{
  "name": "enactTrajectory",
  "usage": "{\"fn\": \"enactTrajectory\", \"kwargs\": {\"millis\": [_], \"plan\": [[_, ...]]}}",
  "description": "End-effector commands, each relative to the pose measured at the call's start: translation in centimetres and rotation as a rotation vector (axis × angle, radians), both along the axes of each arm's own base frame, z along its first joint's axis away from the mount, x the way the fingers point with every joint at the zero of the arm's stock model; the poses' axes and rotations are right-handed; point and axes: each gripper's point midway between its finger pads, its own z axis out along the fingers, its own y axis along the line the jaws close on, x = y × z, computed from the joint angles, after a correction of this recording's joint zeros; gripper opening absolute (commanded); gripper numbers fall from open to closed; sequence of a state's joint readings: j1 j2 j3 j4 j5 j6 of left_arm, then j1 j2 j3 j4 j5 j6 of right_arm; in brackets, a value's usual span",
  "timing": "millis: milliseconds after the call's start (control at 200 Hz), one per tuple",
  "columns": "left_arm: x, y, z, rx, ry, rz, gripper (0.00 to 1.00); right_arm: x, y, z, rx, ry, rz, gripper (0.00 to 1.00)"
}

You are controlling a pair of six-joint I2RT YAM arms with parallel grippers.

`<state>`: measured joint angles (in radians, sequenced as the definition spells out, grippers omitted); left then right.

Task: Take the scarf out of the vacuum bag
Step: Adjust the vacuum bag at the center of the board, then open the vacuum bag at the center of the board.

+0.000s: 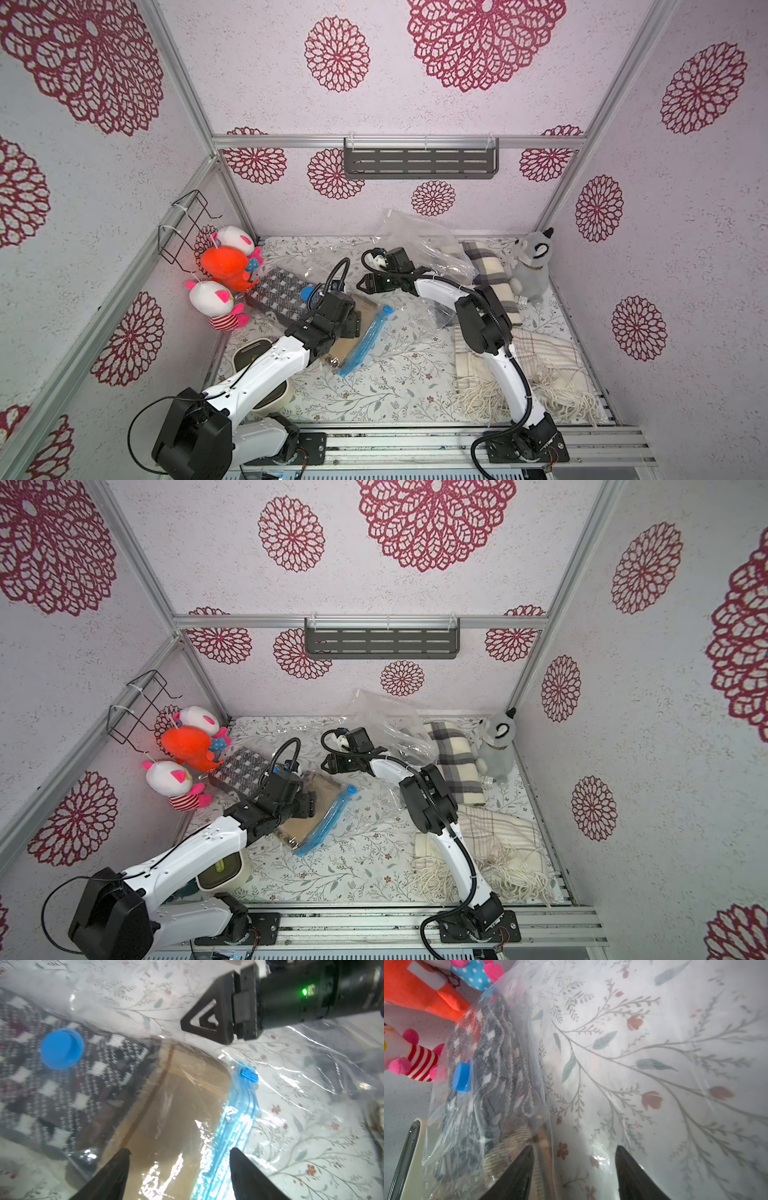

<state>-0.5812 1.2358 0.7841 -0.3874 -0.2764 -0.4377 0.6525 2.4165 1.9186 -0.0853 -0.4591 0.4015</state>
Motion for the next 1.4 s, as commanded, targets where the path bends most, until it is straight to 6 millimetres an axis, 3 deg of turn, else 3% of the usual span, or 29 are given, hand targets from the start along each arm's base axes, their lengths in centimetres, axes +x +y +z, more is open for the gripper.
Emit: {"fn": "enactTrajectory", "kwargs": {"millis": [0, 175, 395, 550, 730, 846, 961, 1156, 1241, 1396], "plan": [[-0.9, -2.7, -0.4, 0.038, -0.005, -0.111, 0.83, -1.3, -0.3, 7.4, 0.023, -0.121, 0.013, 0.66], [-2.1, -3.3, -3.3, 0.177, 0.020, -0.110, 0.89, -3.2, -5.2, 9.9, -0.002, -0.166, -0.111, 0.69], [-2.7, -4.5, -5.7, 0.221, 0.040, -0.130, 0.89, -7.4, -11.6, 10.6, -0.013, -0.180, -0.263, 0.69], [-3.5, -5.0, -6.5, 0.266, 0.053, -0.115, 0.84, -11.3, -14.2, 10.2, 0.025, -0.173, -0.285, 0.68], [-2.6, -3.7, -7.7, 0.427, 0.074, -0.043, 0.71, -15.1, -16.6, 9.3, 0.076, -0.193, -0.317, 0.67], [-2.2, -4.1, -8.2, 0.426, 0.070, -0.062, 0.47, -17.1, -17.2, 8.0, 0.070, -0.201, -0.311, 0.66], [-1.8, -4.3, -8.1, 0.422, 0.073, -0.064, 0.00, -18.4, -17.5, 7.4, 0.140, -0.192, -0.323, 0.65], [-1.5, -4.2, -4.5, 0.352, -0.013, -0.042, 0.00, -19.4, -15.4, 6.7, 0.177, -0.184, -0.282, 0.64], [-1.6, -4.1, -2.6, 0.293, -0.056, -0.035, 0.00, -19.5, -13.5, 6.7, 0.221, -0.171, -0.246, 0.64], [-1.7, -3.3, -1.9, 0.243, -0.060, -0.015, 0.00, -19.0, -9.4, 5.9, 0.290, -0.123, -0.174, 0.59]]}}
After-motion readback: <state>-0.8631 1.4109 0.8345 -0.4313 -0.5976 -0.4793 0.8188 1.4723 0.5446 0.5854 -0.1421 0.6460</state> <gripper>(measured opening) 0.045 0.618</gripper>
